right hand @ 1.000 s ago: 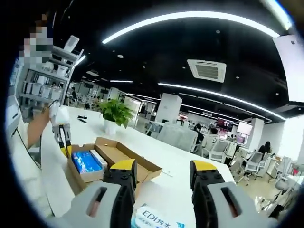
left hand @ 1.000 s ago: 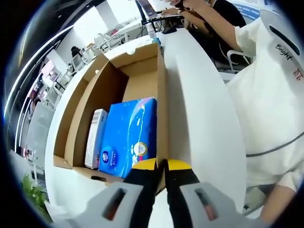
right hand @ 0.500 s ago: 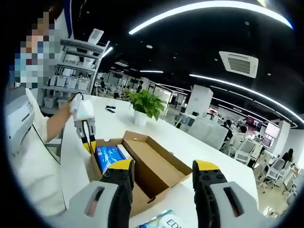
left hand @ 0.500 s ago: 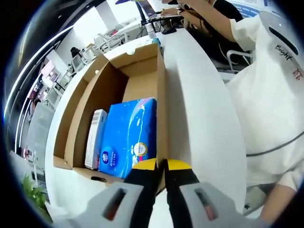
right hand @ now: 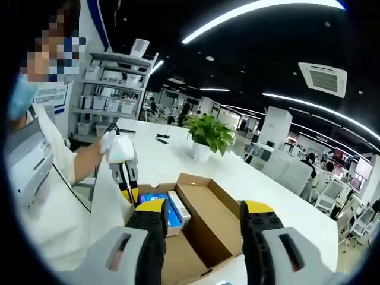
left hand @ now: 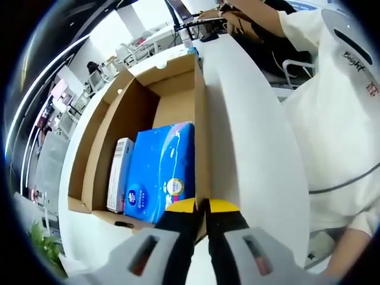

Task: Operate the shoe box by opening the lid, removing the specified soft item, and placing it in the target area until the item is outside and the box remains undamaged.

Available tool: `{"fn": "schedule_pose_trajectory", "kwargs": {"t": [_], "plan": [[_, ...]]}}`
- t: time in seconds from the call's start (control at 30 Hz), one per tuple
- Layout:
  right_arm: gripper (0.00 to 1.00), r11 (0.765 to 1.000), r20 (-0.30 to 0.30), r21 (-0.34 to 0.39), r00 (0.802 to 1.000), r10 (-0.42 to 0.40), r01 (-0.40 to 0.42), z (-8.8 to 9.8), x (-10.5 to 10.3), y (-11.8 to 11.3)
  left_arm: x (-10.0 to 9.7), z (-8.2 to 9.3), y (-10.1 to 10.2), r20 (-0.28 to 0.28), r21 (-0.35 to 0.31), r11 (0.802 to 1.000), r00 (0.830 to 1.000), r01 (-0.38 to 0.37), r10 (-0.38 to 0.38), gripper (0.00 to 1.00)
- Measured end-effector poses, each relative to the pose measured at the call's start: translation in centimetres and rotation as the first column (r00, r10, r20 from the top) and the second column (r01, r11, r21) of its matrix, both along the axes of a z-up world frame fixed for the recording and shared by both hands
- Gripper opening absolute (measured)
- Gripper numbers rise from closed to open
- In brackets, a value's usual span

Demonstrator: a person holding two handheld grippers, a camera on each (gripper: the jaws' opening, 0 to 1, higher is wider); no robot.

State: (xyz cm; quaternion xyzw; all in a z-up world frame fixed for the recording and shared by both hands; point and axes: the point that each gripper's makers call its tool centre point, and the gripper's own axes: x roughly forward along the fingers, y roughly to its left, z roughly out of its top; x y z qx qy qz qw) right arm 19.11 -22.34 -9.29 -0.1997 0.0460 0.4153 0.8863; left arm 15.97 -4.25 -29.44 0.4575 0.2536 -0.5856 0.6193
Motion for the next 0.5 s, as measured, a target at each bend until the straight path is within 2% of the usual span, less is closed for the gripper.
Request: {"fn": "schedule_pose_trajectory", "kwargs": {"t": [0.07, 0.1, 0.2, 0.33, 0.5], "plan": [[0.42, 1.000, -0.006, -0.027, 1.000, 0.006, -0.006, -0.3, 0.2, 0.3, 0.0, 0.0, 0.0, 0.000, -0.002, 1.000, 1.000, 0.002, -0.002, 0.05], [0.40, 0.998, 0.000, -0.069, 1.000, 0.005, -0.005, -0.7, 0.4, 0.5, 0.0, 0.0, 0.0, 0.000, -0.004, 1.000, 1.000, 0.002, -0.002, 0.05], [0.44, 0.998, 0.000, -0.065, 1.000, 0.019, -0.019, -0.4, 0.5, 1.0, 0.0, 0.0, 0.0, -0.002, -0.004, 1.000, 1.000, 0.002, -0.002, 0.05], [0.43, 0.996, -0.005, -0.078, 0.999, 0.049, -0.049, -0.2, 0.4, 2.0, 0.0, 0.0, 0.0, -0.002, -0.003, 1.000, 1.000, 0.005, -0.005, 0.05], [0.44, 0.975, -0.046, -0.194, 0.993, 0.105, -0.112, -2.6, 0.9, 4.5, 0.0, 0.0, 0.0, -0.003, -0.004, 1.000, 1.000, 0.004, -0.004, 0.05]]}}
